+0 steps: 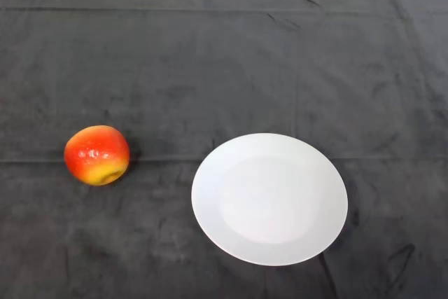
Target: Move the apple to the plate
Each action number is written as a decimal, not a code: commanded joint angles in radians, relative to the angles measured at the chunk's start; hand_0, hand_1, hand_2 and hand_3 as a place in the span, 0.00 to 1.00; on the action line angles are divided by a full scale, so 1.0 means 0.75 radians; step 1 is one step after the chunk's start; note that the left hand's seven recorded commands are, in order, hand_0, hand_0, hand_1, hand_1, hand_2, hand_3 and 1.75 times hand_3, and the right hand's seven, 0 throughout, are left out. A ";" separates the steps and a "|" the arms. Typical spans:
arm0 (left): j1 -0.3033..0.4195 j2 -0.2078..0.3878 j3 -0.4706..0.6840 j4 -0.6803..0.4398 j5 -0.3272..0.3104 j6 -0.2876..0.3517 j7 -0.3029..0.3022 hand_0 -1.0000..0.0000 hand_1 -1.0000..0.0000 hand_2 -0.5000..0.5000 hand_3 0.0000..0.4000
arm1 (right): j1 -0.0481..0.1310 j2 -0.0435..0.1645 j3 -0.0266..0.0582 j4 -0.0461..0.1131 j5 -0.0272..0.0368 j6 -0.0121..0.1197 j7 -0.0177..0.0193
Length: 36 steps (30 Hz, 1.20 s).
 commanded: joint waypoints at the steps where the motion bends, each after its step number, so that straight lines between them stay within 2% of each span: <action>1: 0.021 -0.015 0.031 -0.056 0.008 0.013 0.003 1.00 1.00 0.50 0.00 | -0.016 -0.032 -0.012 0.000 0.0180 0.002 0.0058; 17: 0.009 -0.020 0.047 -0.061 0.030 0.015 0.003 1.00 1.00 0.50 0.00 | -0.016 -0.032 -0.012 0.000 0.0178 0.002 0.0057; 27: -0.157 -0.032 -0.017 -0.092 0.105 0.060 0.036 1.00 1.00 0.50 0.00 | -0.016 -0.032 -0.012 0.000 0.0177 0.002 0.0056; 36: -0.226 -0.059 -0.061 -0.120 0.158 -0.031 0.000 1.00 1.00 0.50 0.00 | -0.016 -0.032 -0.012 -0.001 0.0176 0.002 0.0055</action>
